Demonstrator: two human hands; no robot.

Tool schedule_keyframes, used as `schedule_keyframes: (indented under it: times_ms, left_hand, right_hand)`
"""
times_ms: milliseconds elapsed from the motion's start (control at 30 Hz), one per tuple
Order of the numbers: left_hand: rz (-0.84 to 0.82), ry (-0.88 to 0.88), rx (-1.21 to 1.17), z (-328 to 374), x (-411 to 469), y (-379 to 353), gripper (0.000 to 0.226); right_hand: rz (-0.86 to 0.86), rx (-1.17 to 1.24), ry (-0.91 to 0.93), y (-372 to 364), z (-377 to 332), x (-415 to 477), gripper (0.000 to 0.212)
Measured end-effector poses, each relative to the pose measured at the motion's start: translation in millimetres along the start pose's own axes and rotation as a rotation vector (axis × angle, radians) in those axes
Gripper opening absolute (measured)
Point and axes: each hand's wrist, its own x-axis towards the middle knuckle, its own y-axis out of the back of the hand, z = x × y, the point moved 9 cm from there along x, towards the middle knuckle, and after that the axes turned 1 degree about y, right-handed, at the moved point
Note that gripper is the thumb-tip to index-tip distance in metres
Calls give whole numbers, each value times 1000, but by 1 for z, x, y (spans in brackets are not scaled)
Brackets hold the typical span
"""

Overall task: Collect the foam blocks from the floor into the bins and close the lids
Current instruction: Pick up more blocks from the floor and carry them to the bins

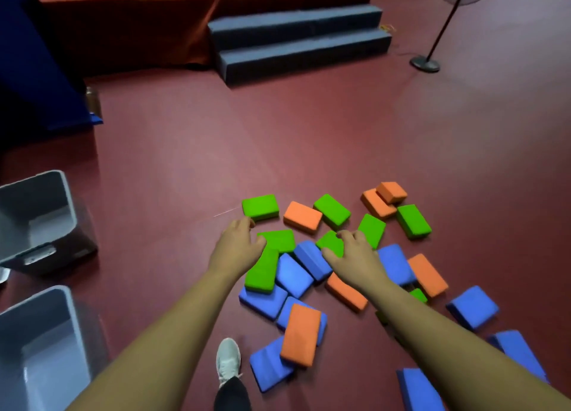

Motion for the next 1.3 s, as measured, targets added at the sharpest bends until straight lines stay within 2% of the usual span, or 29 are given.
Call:
schedule_keyframes:
  times_ms: [267, 567, 867, 1033, 1100, 1167, 1267, 1300]
  left_hand:
    - [-241, 96, 80, -123, 166, -77, 34]
    - [-442, 261, 86, -251, 261, -243, 28]
    - [-509, 478, 85, -397, 300, -448, 32]
    - [-534, 697, 15, -462, 293, -535, 60]
    - [-539, 765, -73, -476, 288, -562, 51]
    - [-474, 774, -147, -477, 286, -572, 47]
    - [-468, 773, -168, -469, 276, -577, 80]
    - [-484, 788, -56, -471, 271, -573, 80]
  right_hand:
    - [-133, 87, -131, -121, -37, 151, 54]
    - [-300, 111, -212, -306, 7, 276, 52]
    - [-445, 189, -285, -546, 96, 375, 52]
    - [-535, 249, -346, -650, 128, 383, 51]
    - [-611, 316, -422, -684, 139, 378, 54]
    - [-670, 449, -525, -707, 149, 372, 53]
    - [-602, 590, -594, -708, 162, 373, 40]
    - [-584, 608, -618, -706, 170, 372, 40]
